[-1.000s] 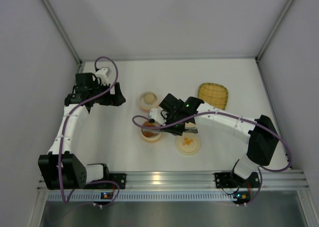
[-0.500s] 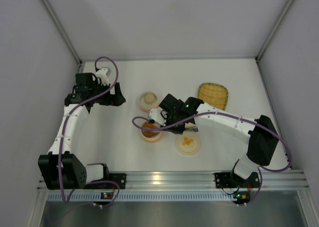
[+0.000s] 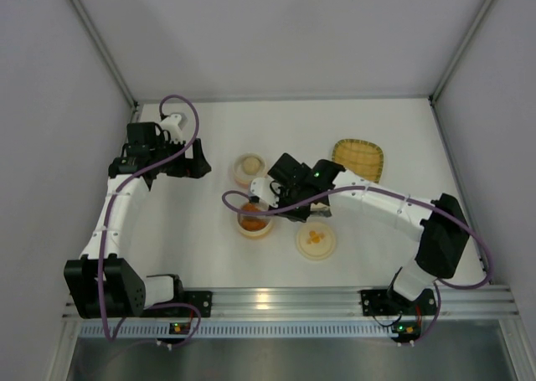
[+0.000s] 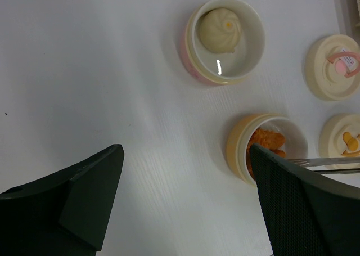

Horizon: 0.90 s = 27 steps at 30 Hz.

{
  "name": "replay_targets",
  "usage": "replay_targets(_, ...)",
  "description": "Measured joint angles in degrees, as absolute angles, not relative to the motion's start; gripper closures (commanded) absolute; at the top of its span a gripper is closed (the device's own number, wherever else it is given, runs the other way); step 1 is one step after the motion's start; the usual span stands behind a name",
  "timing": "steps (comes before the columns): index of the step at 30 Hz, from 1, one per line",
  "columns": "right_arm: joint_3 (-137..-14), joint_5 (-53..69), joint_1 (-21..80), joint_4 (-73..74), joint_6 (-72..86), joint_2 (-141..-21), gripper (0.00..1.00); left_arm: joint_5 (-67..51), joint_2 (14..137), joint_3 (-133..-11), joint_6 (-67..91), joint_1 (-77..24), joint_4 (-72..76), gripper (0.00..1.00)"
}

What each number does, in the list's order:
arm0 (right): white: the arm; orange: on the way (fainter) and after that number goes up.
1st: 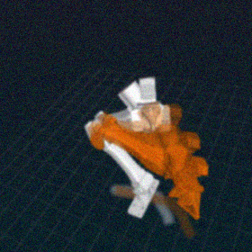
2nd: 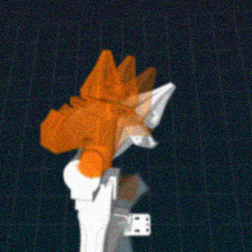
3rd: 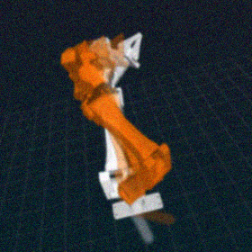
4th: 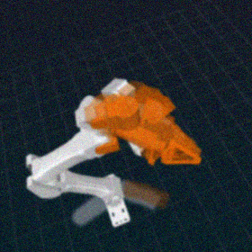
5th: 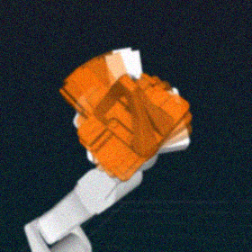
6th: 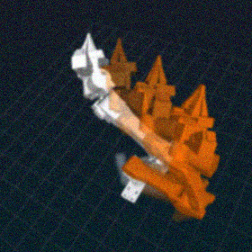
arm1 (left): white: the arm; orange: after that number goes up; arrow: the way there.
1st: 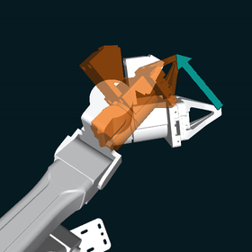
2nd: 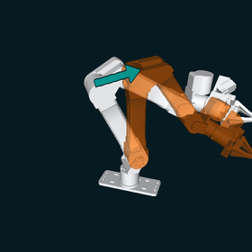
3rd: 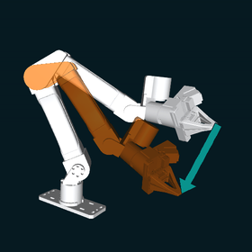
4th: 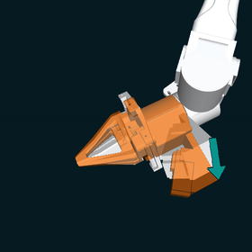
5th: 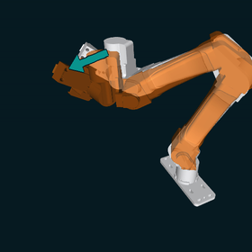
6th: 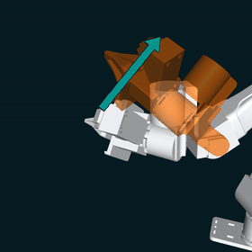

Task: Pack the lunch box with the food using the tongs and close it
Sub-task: Adjust the fake food in the packing box, then place the clamp at the center of the board.

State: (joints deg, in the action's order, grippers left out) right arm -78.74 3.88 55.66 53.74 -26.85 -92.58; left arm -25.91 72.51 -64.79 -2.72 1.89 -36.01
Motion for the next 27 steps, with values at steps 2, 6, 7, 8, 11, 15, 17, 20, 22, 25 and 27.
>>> replay_targets(2,-79.7,4.1,55.4,53.9,-26.8,-92.3,0.82,-25.9,72.5,-64.8,-2.7,1.9,-36.0,0.02)
replay_targets(6,-81.9,4.4,54.7,54.0,-26.3,-91.5,0.81,-25.9,72.5,-64.8,-2.7,1.9,-36.0,0.02)
replay_targets(7,-82.5,4.4,54.4,54.0,-26.1,-91.3,0.81,-25.9,72.5,-64.8,-2.7,1.9,-36.0,0.02)
replay_targets(8,-83.0,4.7,54.1,54.0,-25.9,-91.2,0.81,-25.9,72.5,-64.8,-2.7,1.9,-36.0,0.02)
replay_targets(11,-84.0,5.4,53.1,54.0,-25.3,-90.9,0.82,-25.9,72.5,-64.8,-2.7,1.9,-36.0,0.02)
replay_targets(15,-84.4,7.3,51.4,53.9,-23.5,-90.5,0.89,-25.9,72.5,-64.8,-2.7,1.9,-36.0,0.02)
replay_targets(17,-84.4,9.1,48.7,53.8,-21.8,-90.1,0.92,-25.9,72.5,-64.8,-2.7,1.9,-36.0,0.02)
replay_targets(20,-84.0,10.9,41.5,52.5,-18.0,-88.9,0.95,-25.9,72.4,-64.8,-2.7,1.9,-36.0,0.01)
replay_targets(22,-82.3,10.7,35.4,50.5,-15.4,-86.8,0.95,-25.8,72.3,-64.8,-2.7,1.9,-36.0,0.02)
replay_targets(25,-77.6,9.8,26.6,48.3,-12.4,-81.9,0.94,-25.8,71.9,-64.8,-2.7,1.9,-35.9,0.02)
replay_targets(27,-74.7,9.1,20.9,47.5,-11.2,-78.3,0.92,-25.8,71.7,-64.8,-2.7,1.9,-35.7,0.02)
